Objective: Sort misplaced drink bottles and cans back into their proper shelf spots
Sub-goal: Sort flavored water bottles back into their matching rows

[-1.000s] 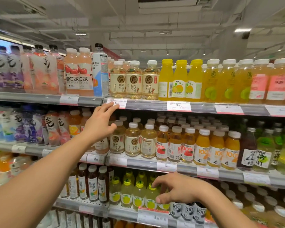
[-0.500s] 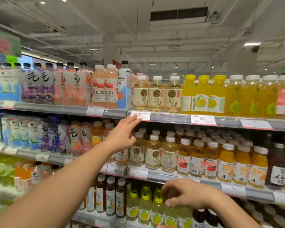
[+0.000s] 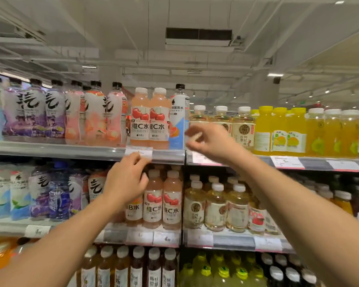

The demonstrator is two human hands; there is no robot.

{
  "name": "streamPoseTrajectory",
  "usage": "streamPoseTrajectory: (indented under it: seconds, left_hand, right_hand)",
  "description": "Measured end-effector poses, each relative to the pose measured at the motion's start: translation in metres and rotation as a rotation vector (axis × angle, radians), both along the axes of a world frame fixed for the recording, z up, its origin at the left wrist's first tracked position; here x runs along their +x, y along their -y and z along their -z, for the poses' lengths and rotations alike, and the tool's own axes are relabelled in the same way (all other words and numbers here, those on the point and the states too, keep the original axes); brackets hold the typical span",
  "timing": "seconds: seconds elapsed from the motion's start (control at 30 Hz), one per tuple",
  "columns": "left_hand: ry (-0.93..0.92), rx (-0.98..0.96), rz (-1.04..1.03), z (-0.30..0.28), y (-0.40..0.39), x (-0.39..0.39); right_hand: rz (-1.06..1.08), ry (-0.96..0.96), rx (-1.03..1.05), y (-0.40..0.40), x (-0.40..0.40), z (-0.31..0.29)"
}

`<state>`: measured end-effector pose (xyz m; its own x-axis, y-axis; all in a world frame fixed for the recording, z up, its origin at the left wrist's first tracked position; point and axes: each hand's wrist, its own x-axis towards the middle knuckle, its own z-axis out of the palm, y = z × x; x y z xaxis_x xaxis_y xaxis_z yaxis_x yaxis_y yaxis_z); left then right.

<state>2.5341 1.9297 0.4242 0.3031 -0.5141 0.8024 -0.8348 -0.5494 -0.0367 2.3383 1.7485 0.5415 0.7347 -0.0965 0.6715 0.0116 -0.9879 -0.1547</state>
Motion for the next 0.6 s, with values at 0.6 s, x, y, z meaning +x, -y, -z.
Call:
streamPoseTrajectory:
  seconds: [0.6]
  left_hand:
    - [-0.015, -0.038, 0.102, 0.032, 0.0, 0.027]
  right_hand:
    - [0.359, 0.166, 0.299, 0.005, 0.125, -0.084]
